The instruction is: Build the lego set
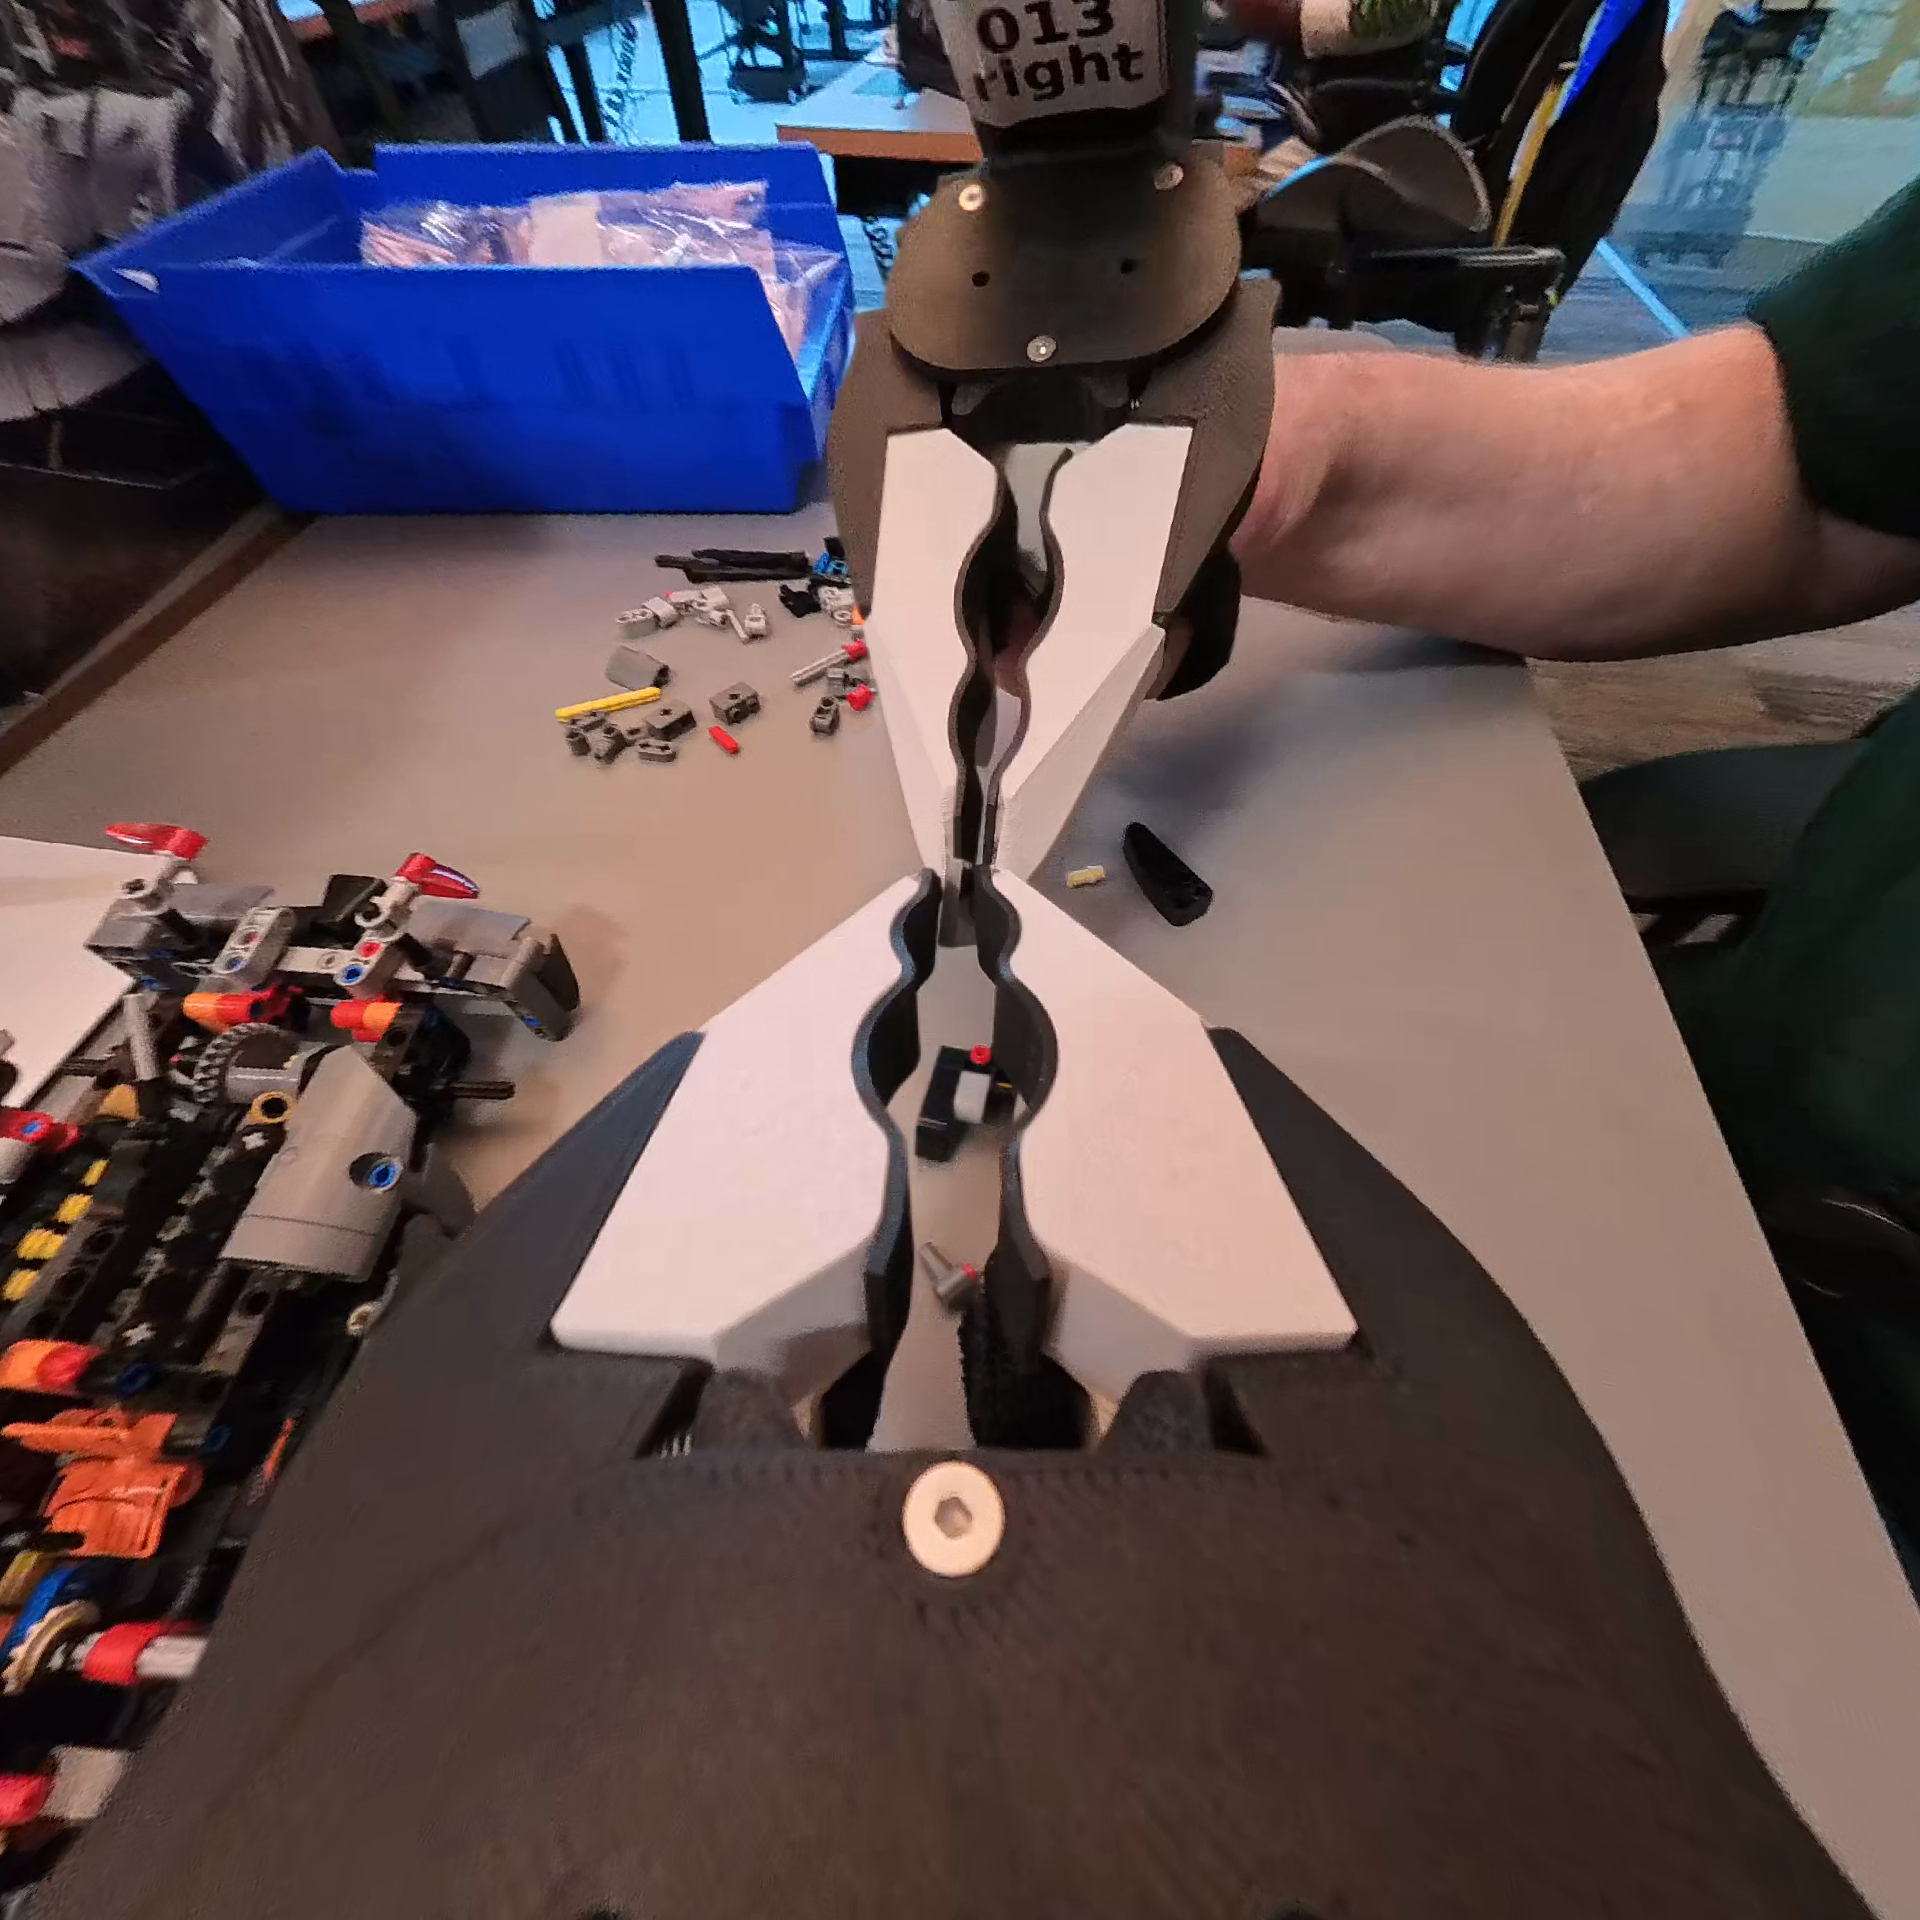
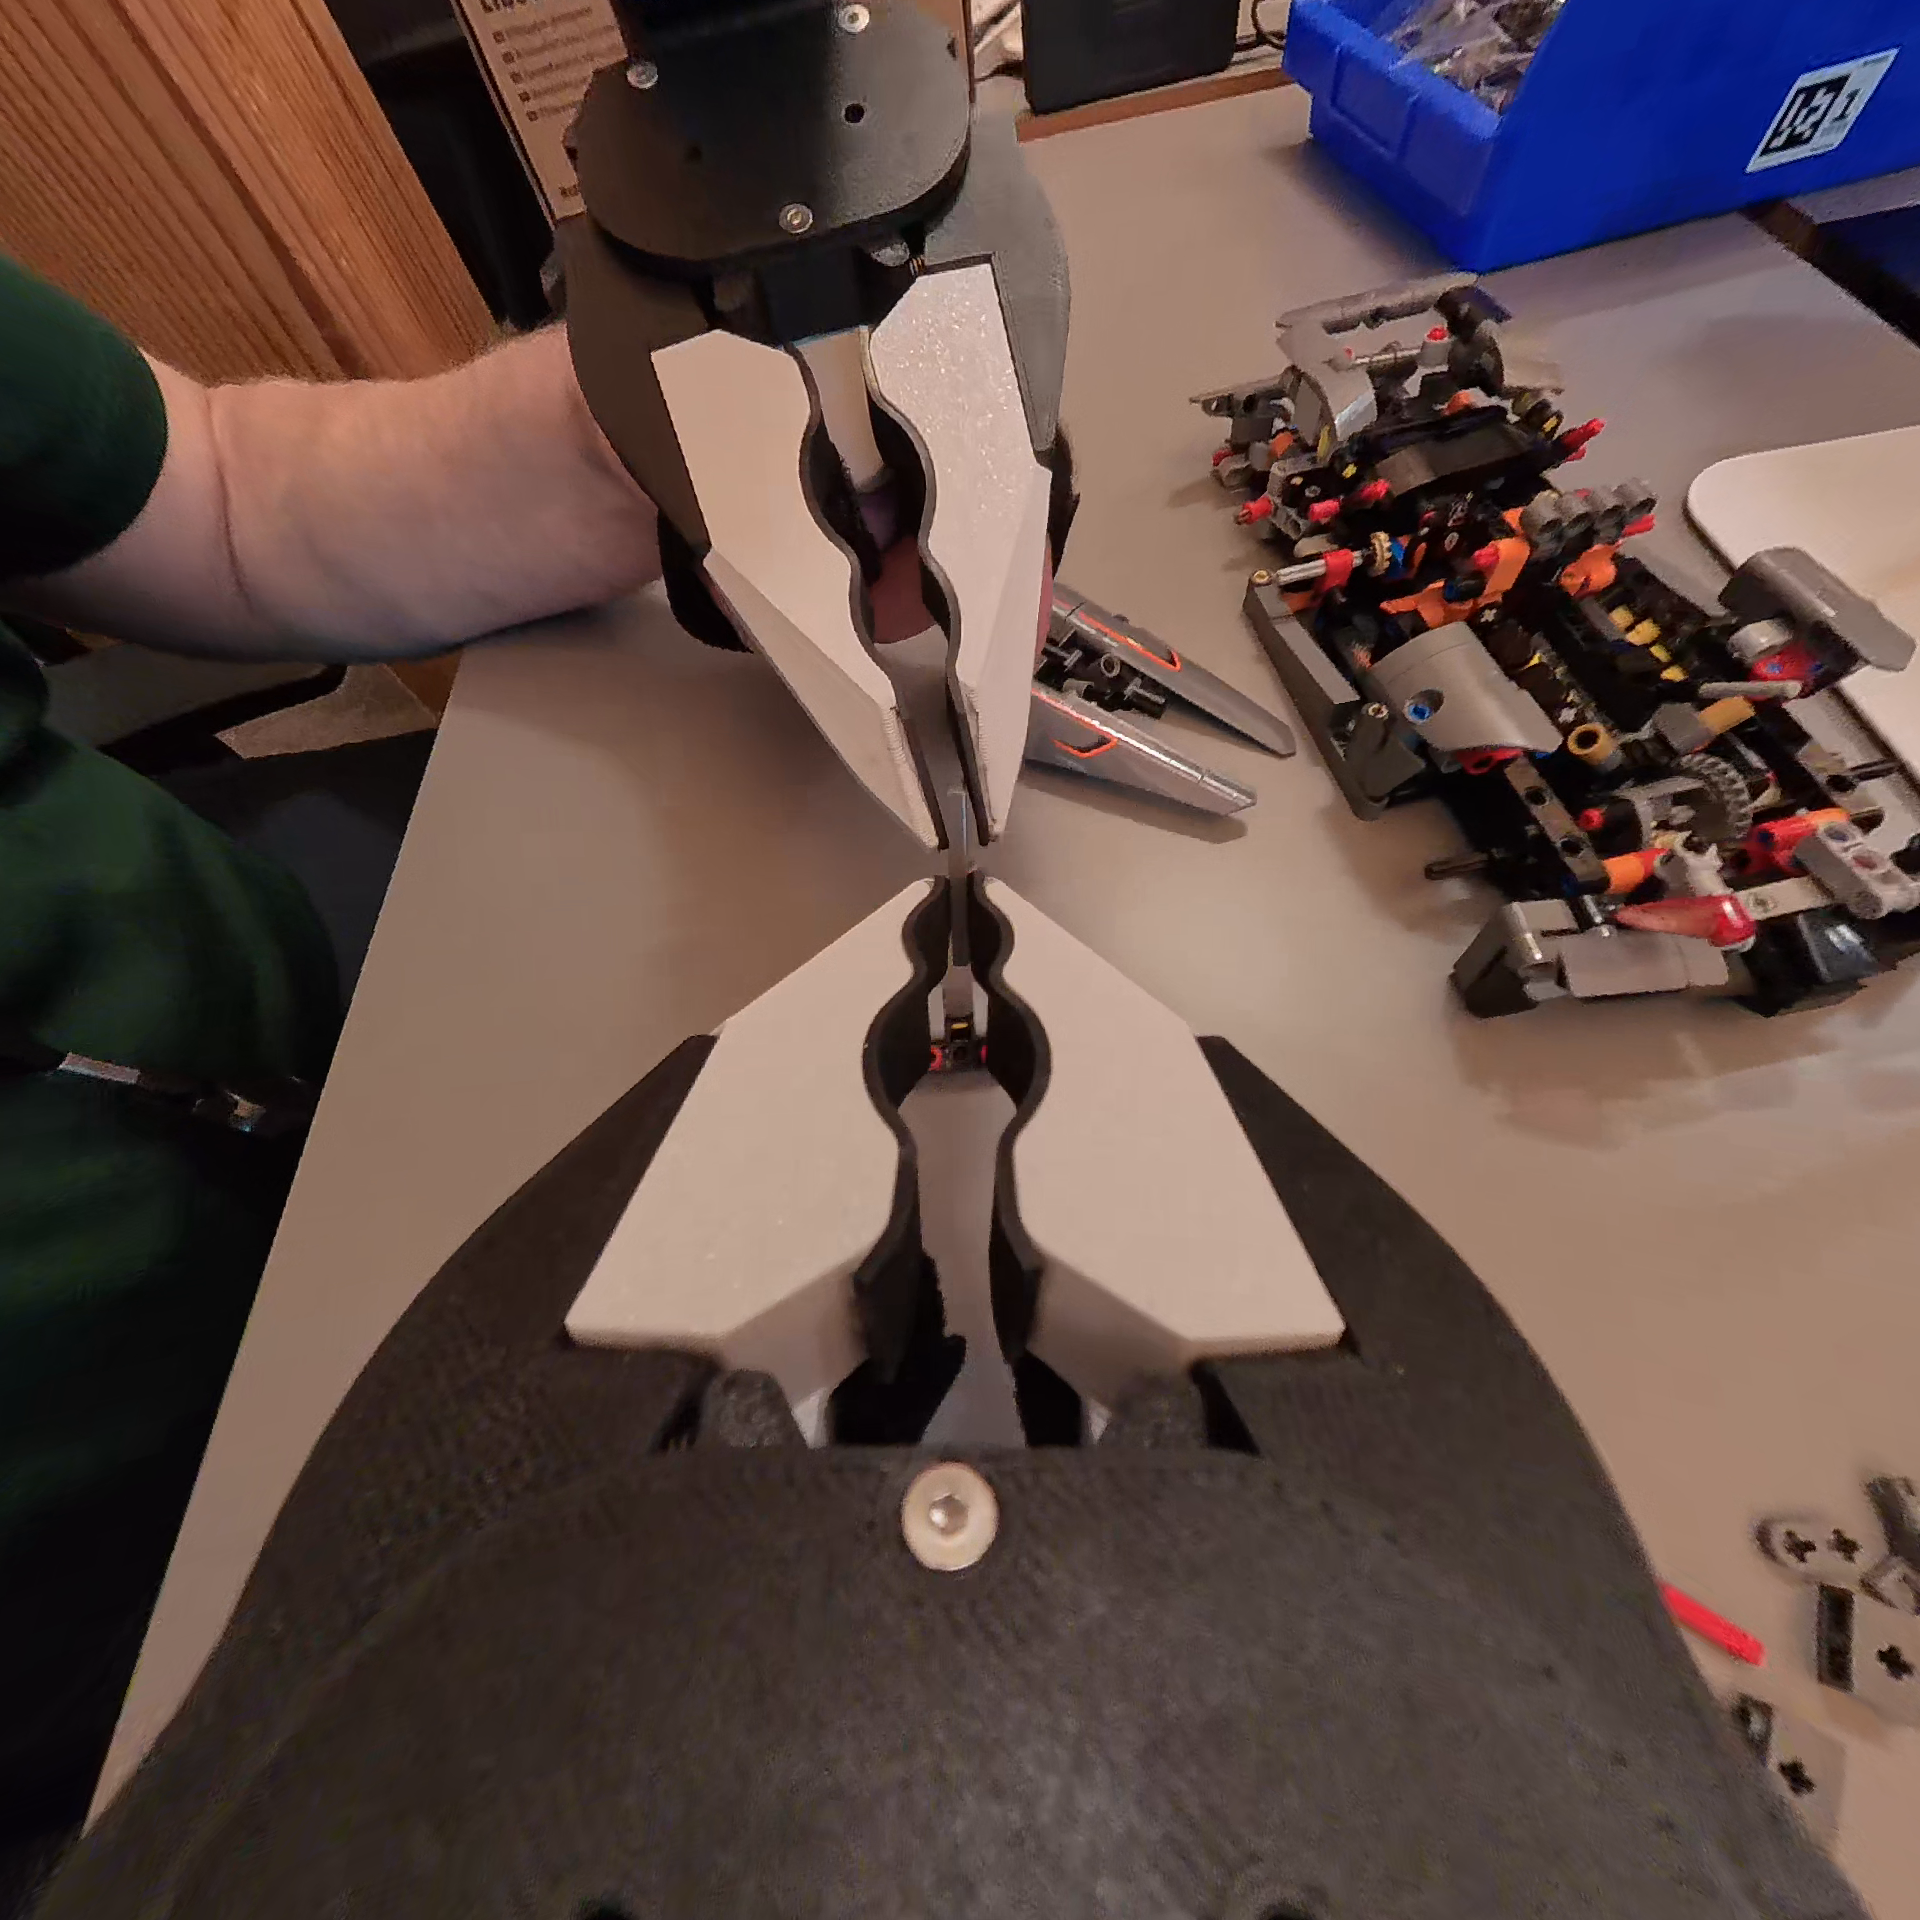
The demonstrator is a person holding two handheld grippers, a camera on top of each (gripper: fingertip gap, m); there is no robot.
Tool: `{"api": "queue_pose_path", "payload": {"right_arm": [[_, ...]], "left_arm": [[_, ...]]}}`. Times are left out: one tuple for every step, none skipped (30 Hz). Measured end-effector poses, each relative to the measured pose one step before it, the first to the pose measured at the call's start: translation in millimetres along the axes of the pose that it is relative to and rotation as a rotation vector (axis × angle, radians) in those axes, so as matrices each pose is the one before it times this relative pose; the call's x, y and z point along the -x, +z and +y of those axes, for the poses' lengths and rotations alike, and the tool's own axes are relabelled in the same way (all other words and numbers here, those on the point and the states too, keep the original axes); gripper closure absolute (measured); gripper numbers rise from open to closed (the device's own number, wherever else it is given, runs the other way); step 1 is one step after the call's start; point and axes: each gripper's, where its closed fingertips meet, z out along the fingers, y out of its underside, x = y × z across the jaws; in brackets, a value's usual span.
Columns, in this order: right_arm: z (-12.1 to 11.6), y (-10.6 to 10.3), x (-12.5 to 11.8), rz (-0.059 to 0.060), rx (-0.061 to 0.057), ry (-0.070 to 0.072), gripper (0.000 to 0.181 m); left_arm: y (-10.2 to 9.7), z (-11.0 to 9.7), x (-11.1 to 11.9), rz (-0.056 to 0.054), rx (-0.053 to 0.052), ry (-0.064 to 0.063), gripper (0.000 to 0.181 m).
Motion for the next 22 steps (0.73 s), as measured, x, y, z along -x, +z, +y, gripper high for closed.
{"api": "queue_pose_path", "payload": {"right_arm": [[-1.53, 0.52, -1.83, 0.0036, -0.0035, -0.0088, 0.181], [-1.7, 0.48, -2.24, 0.0065, -0.0087, -0.0099, 0.181], [-1.28, 0.34, -2.09, 0.0048, -0.0115, -0.0059, 0.181], [-0.61, 0.36, -2.2, 0.0041, -0.012, -0.0015, 0.181], [-0.07, 0.03, -2.63, 0.0081, -0.0146, -0.0012, 0.181], [0.35, 0.06, -1.9, 0.0046, -0.0138, -0.0016, 0.181], [1.0, -0.02, -0.64, -0.0011, -0.0095, -0.0039, 0.181], [0.92, 0.0, -0.68, 0.0032, -0.0087, -0.0083, 0.181], [1.27, 0.11, -0.6, 0.0025, -0.0049, -0.0068, 0.181], [1.84, 0.25, -0.87, 0.0017, -0.0008, -0.0031, 0.181], [1.84, 0.27, -1.45, 0.0045, -0.0005, -0.0016, 0.181], [1.47, 0.01, -1.73, 0.005, -0.0027, -0.0011, 0.181], [0.98, -0.37, -1.07, 0.0011, -0.0056, 0.0014, 0.181], [0.8, -0.66, -0.84, -0.0019, -0.005, 0.0046, 0.181], [0.78, -0.93, -1.23, 0.0025, -0.0044, 0.0024, 0.181], [0.5, -1.14, -1.09, 0.003, -0.0048, 0.0012, 0.181], [0.52, -1.2, -0.69, -0.0017, -0.0044, 0.0049, 0.181], [0.4, -1.07, -0.68, -0.0016, -0.0049, 0.0064, 0.181], [0.43, -0.96, -0.86, 0.0004, -0.0042, 0.0046, 0.181], [0.3, -0.77, -0.61, -0.0002, -0.0039, 0.0035, 0.181], [-0.2, -0.77, 0.12, -0.0048, -0.0063, 0.0046, 0.181], [-0.49, -0.64, 0.27, -0.0053, -0.0074, 0.0054, 0.181]], "left_arm": [[-0.8, -1.21, 2.42, -0.0184, -0.0067, 0.0049, 0.175], [-0.59, -0.75, 3.19, -0.0237, -0.0036, 0.0056, 0.172], [-0.68, -0.12, 3.41, -0.0264, -0.0008, 0.0104, 0.17], [-0.56, 0.22, 2.26, -0.0187, 0.0009, 0.0112, 0.169], [-0.54, 0.28, 1.79, -0.0149, 0.0004, 0.0076, 0.167], [-0.36, -0.36, 1.83, -0.0153, -0.0046, 0.0053, 0.165], [-0.33, -0.62, 1.76, -0.0142, -0.0062, 0.0018, 0.163], [0.05, -0.2, 1.64, -0.0131, -0.002, 0.0042, 0.163], [0.52, 0.72, 1.92, -0.0146, 0.0021, 0.0068, 0.162], [0.74, 1.25, 1.84, -0.0135, 0.0053, 0.0036, 0.161], [0.92, 1.43, 1.09, -0.0087, 0.0046, 0.002, 0.161], [1.13, 1.97, 0.54, -0.0049, 0.0072, 0.002, 0.159], [1.02, 2.11, 0.92, -0.0079, 0.0093, 0.0031, 0.158], [0.4, 1.31, 0.62, -0.0057, 0.0052, 0.0056, 0.158], [0.27, 1.12, 0.83, -0.0065, 0.004, 0.0061, 0.158], [0.17, 1.05, 1.29, -0.0091, 0.0048, 0.0058, 0.158], [0.46, 1.17, 0.34, -0.0032, 0.0062, 0.0058, 0.157], [0.71, 1.41, -0.36, -0.0004, 0.0079, 0.0059, 0.157], [0.91, 1.07, -0.61, -0.0003, 0.0062, 0.0075, 0.157], [1.15, 1.17, -0.97, 0.0014, 0.0064, 0.007, 0.157], [1.25, 1.71, -0.96, 0.0018, 0.0105, 0.0051, 0.157], [1.01, 1.26, -0.42, -0.0022, 0.008, 0.0074, 0.157]]}}
